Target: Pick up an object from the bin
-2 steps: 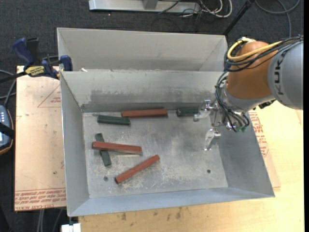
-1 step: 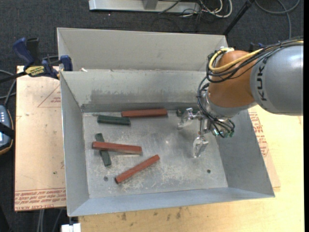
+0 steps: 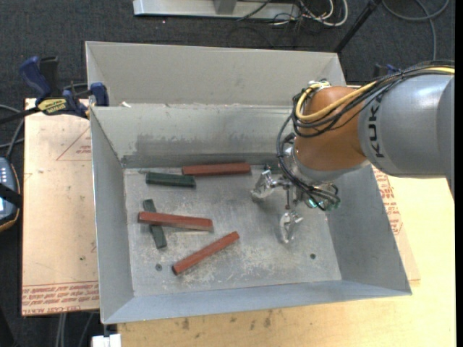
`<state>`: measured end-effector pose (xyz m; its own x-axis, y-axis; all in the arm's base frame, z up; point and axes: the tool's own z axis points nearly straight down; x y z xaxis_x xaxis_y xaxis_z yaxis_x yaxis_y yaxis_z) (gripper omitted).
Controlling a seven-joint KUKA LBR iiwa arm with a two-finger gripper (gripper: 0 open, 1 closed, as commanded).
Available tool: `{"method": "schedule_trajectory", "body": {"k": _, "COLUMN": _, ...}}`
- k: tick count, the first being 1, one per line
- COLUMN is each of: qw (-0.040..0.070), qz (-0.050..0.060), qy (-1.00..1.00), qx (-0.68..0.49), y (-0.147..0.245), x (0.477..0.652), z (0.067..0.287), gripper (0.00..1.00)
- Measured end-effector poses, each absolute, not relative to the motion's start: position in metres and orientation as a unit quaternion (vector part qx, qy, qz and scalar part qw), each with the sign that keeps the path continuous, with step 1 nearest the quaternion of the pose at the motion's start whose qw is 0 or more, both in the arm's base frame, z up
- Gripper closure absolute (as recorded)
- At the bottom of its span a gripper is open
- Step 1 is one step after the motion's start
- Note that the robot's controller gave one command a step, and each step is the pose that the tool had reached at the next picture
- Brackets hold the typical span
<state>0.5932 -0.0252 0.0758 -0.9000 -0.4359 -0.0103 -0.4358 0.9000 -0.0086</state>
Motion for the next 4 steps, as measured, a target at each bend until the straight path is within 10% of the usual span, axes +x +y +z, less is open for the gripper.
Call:
{"method": "schedule_trajectory", "body": {"k": 3, "qw": 0.003, "qz": 0.001, "qy": 0.984, "qx": -0.175, "y": 0.056, "x": 0.592, "z": 0.088, "gripper": 0.0}}
{"method": "schedule_trajectory", "body": {"k": 4, "qw": 0.012, "qz": -0.003, "qy": 0.934, "qx": -0.357, "y": 0.088, "x": 0.564, "z": 0.08, "gripper": 1.0}}
